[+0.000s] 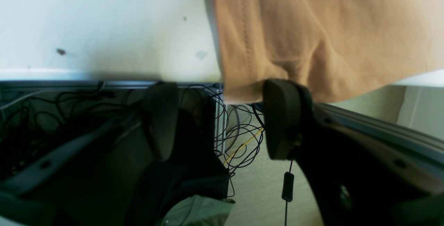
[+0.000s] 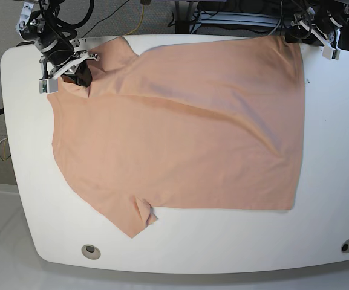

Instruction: Fold the T-shirt properly

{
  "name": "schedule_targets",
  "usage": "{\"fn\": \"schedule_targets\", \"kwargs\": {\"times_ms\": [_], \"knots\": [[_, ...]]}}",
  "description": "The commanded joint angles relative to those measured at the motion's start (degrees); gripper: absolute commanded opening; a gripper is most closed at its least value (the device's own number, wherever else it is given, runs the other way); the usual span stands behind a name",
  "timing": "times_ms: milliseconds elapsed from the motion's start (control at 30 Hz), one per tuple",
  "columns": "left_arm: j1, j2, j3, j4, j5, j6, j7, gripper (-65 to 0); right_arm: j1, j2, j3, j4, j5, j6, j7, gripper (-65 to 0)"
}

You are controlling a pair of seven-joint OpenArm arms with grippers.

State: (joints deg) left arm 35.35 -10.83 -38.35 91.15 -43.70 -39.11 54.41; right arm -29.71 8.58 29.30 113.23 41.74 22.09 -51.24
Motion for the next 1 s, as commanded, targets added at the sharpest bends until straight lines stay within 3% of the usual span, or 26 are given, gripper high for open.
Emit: {"fn": "schedule_targets", "kwargs": {"times_ms": [0, 733, 967], "knots": [[-1.02, -0.64, 0.94, 0.93, -3.20, -0.89, -4.00, -28.8, -0.13, 0.70, 0.37, 1.10, 0.68, 0.29, 1.00, -64.5], [-2.08, -0.47, 5.42, 1.20, -3.55, -0.89, -3.91, -28.8, -0.22, 0.70, 0.37, 1.10, 0.68, 0.29, 1.00, -64.5], [-1.99, -0.47, 4.99, 2.34, -6.01, -0.76, -0.65, -28.8, -0.22, 0.70, 0.37, 1.10, 0.68, 0.29, 1.00, -64.5]]}}
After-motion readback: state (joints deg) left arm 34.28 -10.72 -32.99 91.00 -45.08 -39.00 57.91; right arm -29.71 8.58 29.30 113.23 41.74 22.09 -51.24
